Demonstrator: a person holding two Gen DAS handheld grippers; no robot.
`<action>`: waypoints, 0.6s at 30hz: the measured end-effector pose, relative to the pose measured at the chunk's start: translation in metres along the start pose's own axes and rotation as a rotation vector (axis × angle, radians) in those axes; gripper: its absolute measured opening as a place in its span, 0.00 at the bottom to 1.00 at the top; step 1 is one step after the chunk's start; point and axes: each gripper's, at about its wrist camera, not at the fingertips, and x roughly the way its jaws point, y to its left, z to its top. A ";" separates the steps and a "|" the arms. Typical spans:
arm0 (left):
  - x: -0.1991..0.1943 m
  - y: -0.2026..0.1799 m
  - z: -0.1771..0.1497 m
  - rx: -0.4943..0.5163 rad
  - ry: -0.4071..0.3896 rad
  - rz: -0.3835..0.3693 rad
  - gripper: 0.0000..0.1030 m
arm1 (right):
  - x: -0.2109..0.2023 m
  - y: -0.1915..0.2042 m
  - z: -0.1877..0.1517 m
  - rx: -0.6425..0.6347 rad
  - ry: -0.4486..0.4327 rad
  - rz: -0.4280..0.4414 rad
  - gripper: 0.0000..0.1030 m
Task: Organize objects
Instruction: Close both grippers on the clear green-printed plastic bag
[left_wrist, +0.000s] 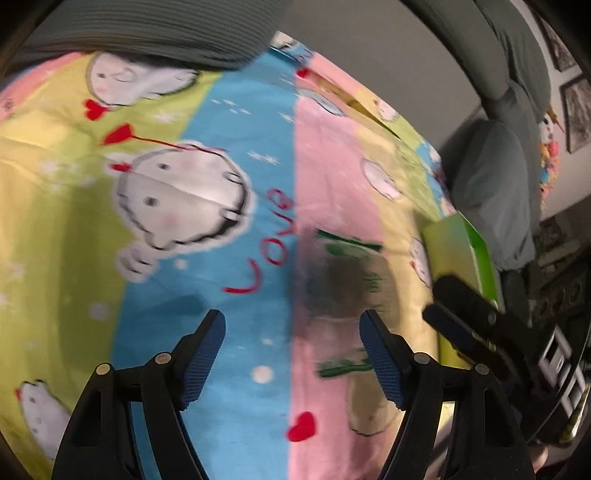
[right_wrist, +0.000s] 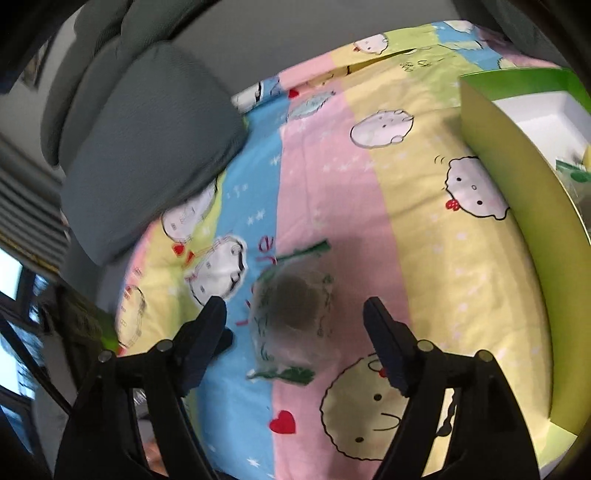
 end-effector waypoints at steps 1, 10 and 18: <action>0.004 -0.005 -0.001 0.011 0.010 -0.005 0.80 | -0.002 -0.002 0.002 0.005 -0.010 0.013 0.67; 0.025 -0.021 -0.007 0.049 0.045 -0.031 0.81 | 0.030 -0.004 0.005 0.033 0.084 0.032 0.62; 0.034 -0.031 -0.012 0.108 0.057 -0.041 0.52 | 0.059 -0.013 0.000 0.067 0.181 0.084 0.54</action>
